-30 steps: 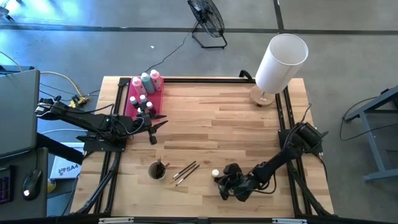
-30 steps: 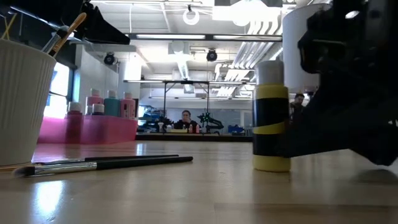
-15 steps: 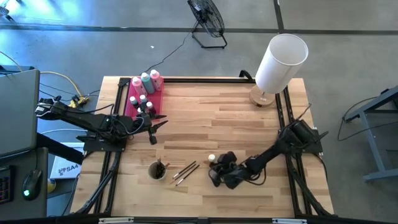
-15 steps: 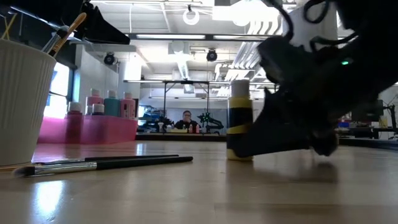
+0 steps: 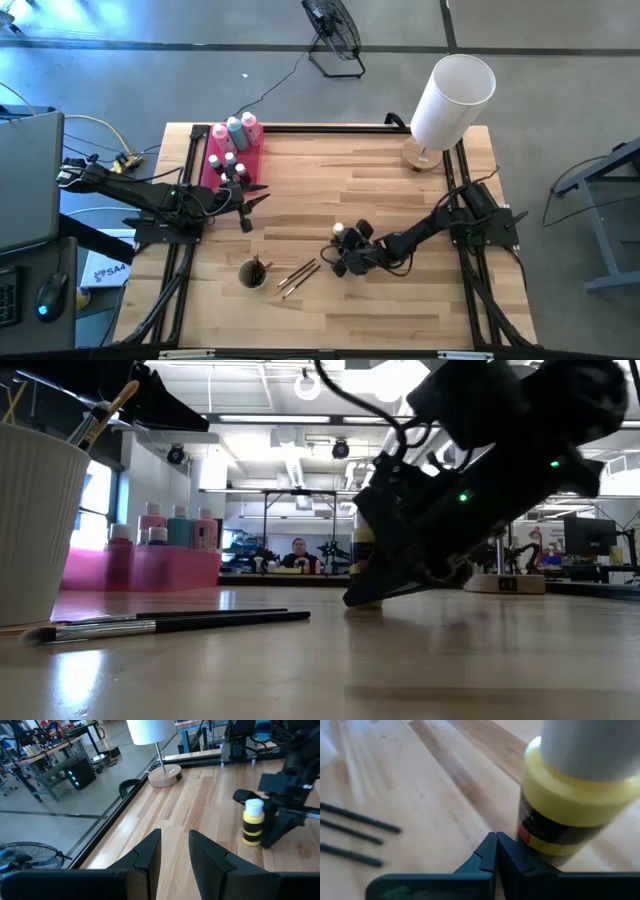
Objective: Pick & Place Paint Supplies
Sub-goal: Put the small yellow paint bottle into the pink bin
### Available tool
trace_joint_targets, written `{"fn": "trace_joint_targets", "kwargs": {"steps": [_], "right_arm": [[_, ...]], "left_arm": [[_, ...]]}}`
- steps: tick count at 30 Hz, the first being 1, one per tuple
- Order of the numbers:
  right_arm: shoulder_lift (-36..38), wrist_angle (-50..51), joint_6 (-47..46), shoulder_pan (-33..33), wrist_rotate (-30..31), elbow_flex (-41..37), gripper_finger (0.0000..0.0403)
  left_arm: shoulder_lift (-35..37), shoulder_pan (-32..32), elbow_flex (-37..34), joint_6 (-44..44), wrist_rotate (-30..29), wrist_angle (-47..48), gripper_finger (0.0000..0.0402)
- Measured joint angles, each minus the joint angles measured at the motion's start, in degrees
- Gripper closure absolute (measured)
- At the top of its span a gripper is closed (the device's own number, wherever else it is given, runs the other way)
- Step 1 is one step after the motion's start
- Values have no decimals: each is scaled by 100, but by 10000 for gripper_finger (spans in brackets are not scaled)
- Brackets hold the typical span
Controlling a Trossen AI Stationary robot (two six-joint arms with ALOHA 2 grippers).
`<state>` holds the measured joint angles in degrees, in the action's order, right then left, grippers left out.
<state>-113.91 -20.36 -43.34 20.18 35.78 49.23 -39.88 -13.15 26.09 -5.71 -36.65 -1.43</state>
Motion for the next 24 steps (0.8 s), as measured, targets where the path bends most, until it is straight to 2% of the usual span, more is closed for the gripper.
{"fn": "trace_joint_targets", "kwargs": {"steps": [10, 14, 24], "right_arm": [[2, -241, 935, -648, -355, -2, 400], [4, -270, 1061, -838, -751, -2, 400], [507, -237, 691, -420, -899, -618, 400]], "left_arm": [[0, 0, 0, -1, 1, 4, 307], [0, 0, 0, -1, 1, 12, 307], [0, 2, 0, 8, 1, 35, 307]]}}
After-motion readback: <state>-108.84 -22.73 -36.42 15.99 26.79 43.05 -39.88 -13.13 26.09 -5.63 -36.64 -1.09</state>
